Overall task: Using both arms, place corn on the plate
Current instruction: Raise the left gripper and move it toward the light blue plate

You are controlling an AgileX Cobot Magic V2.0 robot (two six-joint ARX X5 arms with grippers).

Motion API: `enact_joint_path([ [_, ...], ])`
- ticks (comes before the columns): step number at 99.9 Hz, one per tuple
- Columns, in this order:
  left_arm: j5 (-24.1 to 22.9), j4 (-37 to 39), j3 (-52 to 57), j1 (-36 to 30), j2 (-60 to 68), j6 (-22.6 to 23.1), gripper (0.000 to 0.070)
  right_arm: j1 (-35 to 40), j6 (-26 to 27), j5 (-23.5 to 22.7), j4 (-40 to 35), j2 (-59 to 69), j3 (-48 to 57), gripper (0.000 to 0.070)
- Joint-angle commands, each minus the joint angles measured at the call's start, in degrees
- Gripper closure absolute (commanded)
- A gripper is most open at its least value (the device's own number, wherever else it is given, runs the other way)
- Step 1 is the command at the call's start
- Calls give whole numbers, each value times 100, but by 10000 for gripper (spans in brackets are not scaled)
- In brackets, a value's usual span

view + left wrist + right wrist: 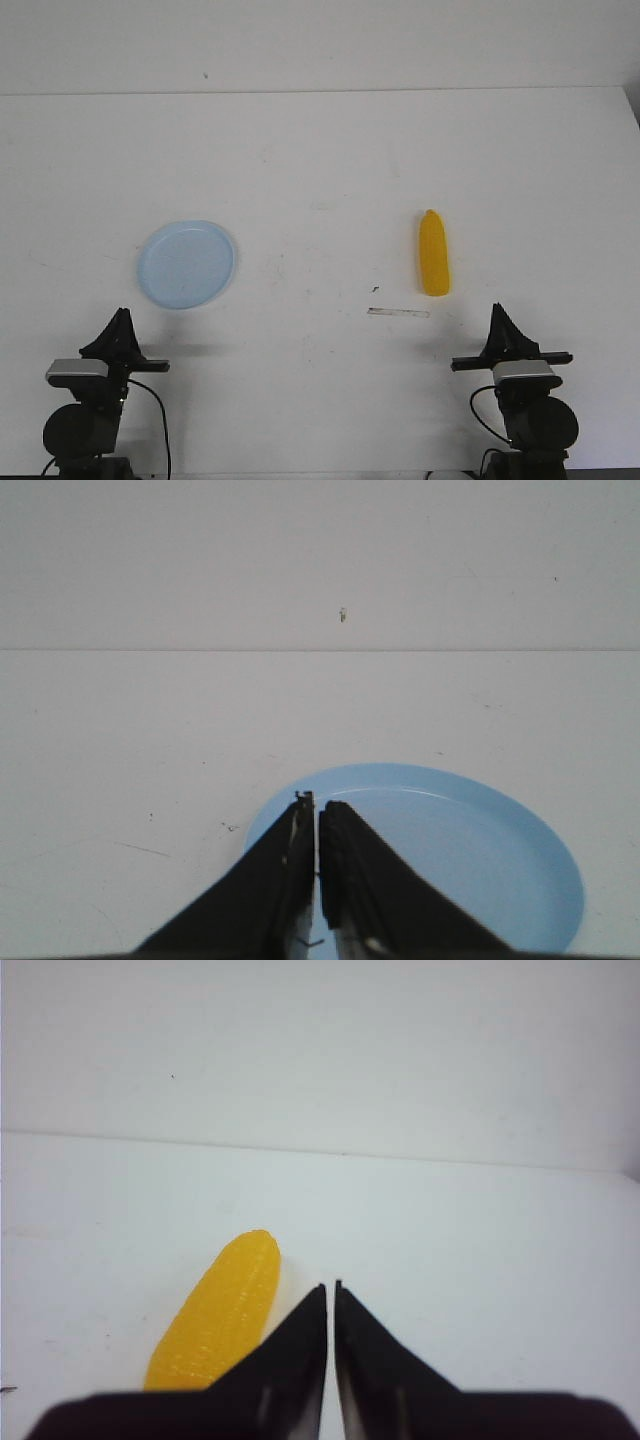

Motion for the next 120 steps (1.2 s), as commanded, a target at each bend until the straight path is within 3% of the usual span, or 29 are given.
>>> enact_joint_path([
  [1, -9, 70, -118, -4, -9, 11, 699, 2, 57, 15, 61, 4, -7, 684],
  [23, -9, 210, -116, -4, -9, -105, 699, 2, 57, 15, 61, 4, -7, 684],
  [39, -11, 796, -24, -4, -9, -1165, 699, 2, 57, 15, 61, 4, -7, 684],
  [46, -11, 778, 133, -4, -2, -1423, 699, 2, 57, 15, 61, 4, -7, 684],
  [78, -9, 629, 1357, -7, 269, -1427, 699, 2, 57, 15, 61, 4, -7, 684],
  [103, 2, 638, 2339, -7, 1379, -1362, 699, 2, 57, 15, 61, 4, -7, 684],
  [120, 557, 623, 2981, -7, 2651, -1357, 699, 2, 57, 15, 61, 4, -7, 684],
])
